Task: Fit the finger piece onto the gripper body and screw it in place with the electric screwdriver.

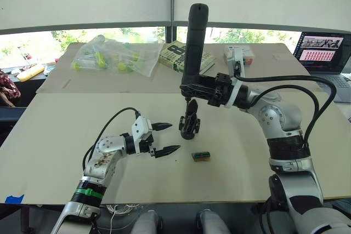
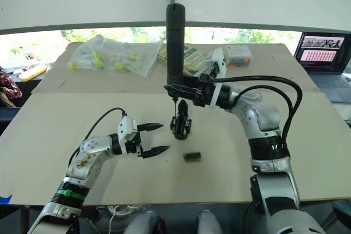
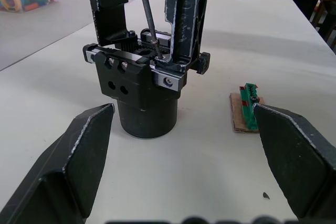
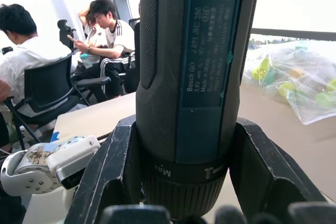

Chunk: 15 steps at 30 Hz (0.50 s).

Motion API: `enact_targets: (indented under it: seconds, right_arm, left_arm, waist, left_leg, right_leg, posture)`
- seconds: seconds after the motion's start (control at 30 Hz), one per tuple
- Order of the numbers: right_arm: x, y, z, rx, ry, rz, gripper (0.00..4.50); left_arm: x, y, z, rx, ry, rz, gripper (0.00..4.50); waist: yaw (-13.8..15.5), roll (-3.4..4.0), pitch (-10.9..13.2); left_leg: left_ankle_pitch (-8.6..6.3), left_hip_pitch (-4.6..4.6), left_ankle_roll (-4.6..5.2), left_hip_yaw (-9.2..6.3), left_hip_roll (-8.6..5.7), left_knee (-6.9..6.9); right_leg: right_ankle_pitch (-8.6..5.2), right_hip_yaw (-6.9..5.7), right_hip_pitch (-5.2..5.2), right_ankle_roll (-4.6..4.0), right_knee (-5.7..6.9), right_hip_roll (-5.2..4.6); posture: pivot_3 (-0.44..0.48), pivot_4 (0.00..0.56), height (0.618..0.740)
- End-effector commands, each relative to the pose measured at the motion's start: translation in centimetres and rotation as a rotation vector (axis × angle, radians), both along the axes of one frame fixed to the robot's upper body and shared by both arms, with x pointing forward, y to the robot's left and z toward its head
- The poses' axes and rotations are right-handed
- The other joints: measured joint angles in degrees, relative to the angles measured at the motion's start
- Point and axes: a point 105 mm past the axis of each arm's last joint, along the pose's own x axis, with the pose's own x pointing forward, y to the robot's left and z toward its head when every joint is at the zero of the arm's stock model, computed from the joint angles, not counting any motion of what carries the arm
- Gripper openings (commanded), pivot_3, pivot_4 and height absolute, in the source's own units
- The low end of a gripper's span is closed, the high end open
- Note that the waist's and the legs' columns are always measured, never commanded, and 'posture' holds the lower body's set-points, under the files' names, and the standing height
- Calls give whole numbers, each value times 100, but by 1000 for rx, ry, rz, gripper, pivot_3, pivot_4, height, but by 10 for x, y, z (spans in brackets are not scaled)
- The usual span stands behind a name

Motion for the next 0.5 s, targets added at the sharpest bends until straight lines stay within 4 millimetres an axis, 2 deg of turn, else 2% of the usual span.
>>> enact_targets:
  seconds: [0.03,0.5]
  right_arm:
    - [-6,0,26,36,-104,12,1924]
    - [-9,-2,20,2,-118,23,1924]
  left_arm:
    - [-1,0,5,0,-26,-5,4500]
    - [3,-3,5,1,-28,3,4500]
  waist:
    - [0,0,0]
    - [0,0,0]
  left_leg:
    - [0,0,0,0,0,0]
    - [0,0,0,0,0,0]
  right_leg:
    - [0,0,0,0,0,0]
    - [0,0,0,0,0,0]
  posture:
    - [0,150,740]
    - [0,150,740]
